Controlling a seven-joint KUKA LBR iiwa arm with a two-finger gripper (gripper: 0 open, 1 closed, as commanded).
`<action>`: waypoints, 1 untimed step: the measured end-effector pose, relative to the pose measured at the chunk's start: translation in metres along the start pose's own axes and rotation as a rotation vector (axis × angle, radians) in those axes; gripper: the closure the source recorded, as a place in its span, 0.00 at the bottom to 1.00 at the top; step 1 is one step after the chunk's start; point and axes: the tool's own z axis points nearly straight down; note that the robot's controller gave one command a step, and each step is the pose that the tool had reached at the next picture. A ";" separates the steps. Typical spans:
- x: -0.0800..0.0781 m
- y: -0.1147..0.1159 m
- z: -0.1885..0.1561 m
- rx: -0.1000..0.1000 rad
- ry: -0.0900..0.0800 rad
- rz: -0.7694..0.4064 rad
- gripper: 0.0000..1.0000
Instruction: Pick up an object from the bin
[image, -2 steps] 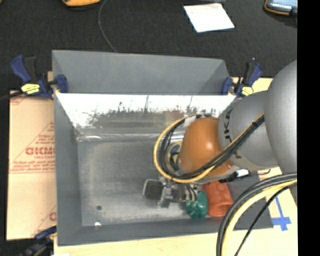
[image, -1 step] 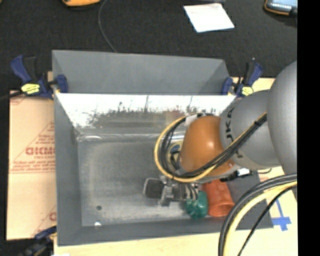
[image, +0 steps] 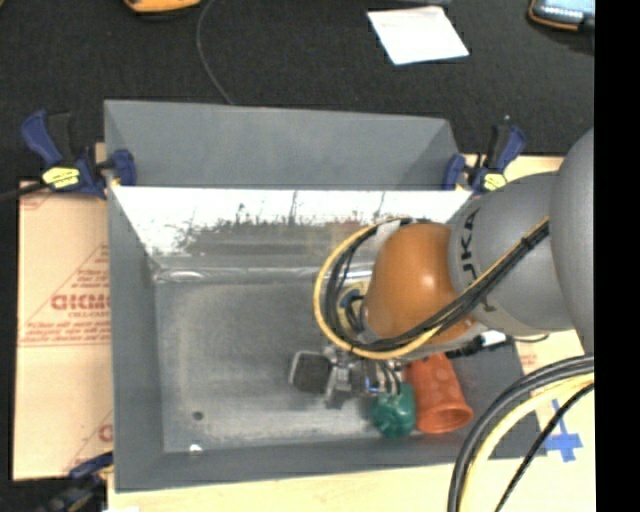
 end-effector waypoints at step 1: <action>0.000 0.000 -0.027 0.000 0.001 0.000 1.00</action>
Offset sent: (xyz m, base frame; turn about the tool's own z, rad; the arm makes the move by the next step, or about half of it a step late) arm -0.0003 -0.0001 0.0311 0.0002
